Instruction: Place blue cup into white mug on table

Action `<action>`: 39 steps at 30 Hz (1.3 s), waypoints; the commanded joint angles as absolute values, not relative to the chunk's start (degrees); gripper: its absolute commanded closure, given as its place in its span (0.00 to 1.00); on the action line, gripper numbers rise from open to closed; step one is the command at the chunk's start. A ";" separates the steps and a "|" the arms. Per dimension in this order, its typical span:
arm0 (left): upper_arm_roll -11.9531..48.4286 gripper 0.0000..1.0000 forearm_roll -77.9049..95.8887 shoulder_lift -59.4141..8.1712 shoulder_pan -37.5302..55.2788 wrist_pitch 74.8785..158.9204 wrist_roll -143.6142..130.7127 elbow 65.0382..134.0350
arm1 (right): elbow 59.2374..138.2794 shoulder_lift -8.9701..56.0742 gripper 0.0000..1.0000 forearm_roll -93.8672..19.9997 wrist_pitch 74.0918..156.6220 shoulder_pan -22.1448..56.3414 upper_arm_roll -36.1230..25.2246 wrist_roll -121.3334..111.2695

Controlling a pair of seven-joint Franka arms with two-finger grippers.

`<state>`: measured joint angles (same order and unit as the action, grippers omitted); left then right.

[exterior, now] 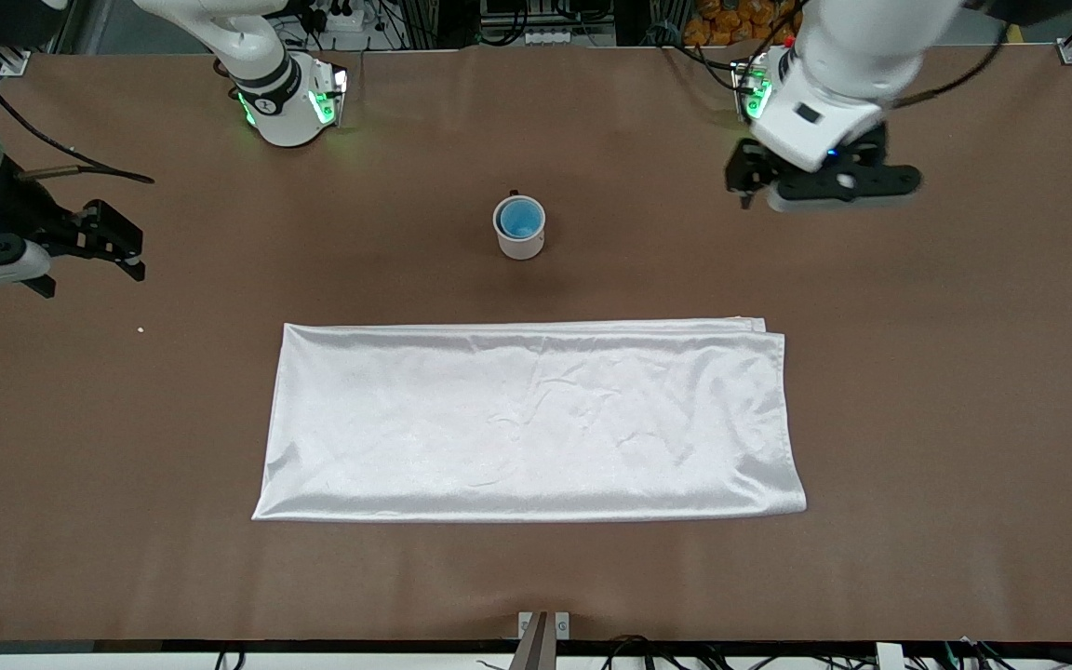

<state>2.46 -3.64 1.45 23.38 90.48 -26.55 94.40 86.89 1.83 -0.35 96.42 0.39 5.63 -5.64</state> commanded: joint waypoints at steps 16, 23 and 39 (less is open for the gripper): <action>-2.46 0.00 -2.81 -0.53 18.28 91.93 -19.42 92.20 | 86.48 2.11 0.00 -0.62 93.78 -3.77 5.45 -5.89; -0.44 0.00 -2.72 -1.49 15.65 93.08 -19.42 91.06 | 86.66 2.11 0.00 0.70 93.25 -4.57 5.27 -5.45; 2.81 0.00 1.14 -1.14 12.30 92.73 -19.42 90.97 | 86.40 2.20 0.00 2.72 93.25 -4.39 5.01 -4.57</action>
<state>1.89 -1.30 -0.91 13.28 93.30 -20.65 91.99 86.57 2.57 1.64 93.71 -4.06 4.55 -5.44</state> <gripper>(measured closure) 0.000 0.000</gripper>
